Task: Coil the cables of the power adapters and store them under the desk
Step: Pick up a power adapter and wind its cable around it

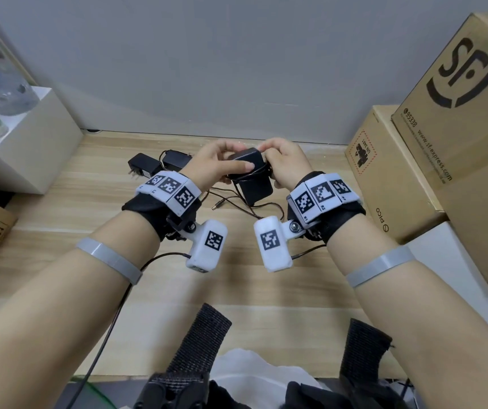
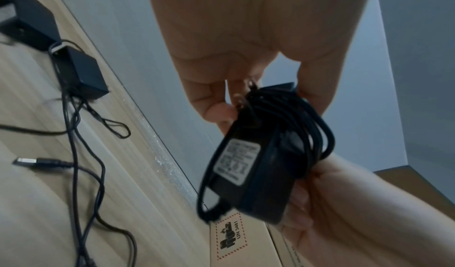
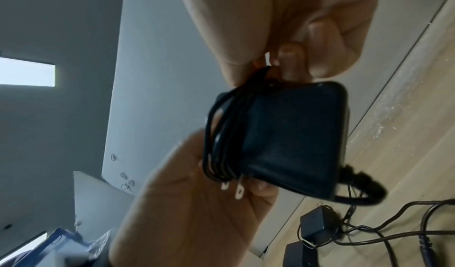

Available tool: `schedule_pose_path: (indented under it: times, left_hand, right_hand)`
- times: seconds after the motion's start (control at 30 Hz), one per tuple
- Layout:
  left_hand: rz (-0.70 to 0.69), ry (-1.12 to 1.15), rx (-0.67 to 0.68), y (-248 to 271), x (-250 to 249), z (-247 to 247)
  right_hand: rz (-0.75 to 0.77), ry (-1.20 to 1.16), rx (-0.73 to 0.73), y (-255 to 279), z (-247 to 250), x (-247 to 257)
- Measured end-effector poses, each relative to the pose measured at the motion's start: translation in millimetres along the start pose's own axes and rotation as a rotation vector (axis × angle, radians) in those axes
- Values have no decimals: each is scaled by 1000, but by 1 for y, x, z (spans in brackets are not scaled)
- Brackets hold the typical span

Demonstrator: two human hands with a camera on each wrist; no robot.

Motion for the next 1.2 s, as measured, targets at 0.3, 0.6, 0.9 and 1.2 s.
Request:
schedule_pose_path:
  times: [0.3, 0.6, 0.9, 1.2]
  left_hand:
    - [-16, 172, -38, 3, 10, -11]
    - [21, 199, -196, 1, 28, -8]
    - [125, 311, -310, 55, 93, 4]
    - [246, 456, -580, 204, 153, 41]
  right_hand:
    - [174, 5, 21, 13, -9, -6]
    - [63, -130, 114, 15, -14, -21]
    - [-115, -381, 222, 30, -58, -59]
    - [-139, -295, 546, 115, -170, -56]
Point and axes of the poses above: each hand's wrist, its own y-axis away from the middle knuckle, its own z-axis out of the back of the hand, x = y × z, the point moved 2 cm from there along -y, towards the middle knuckle, and after that the axes turned 1 degree about x, right-handed, at the moved point
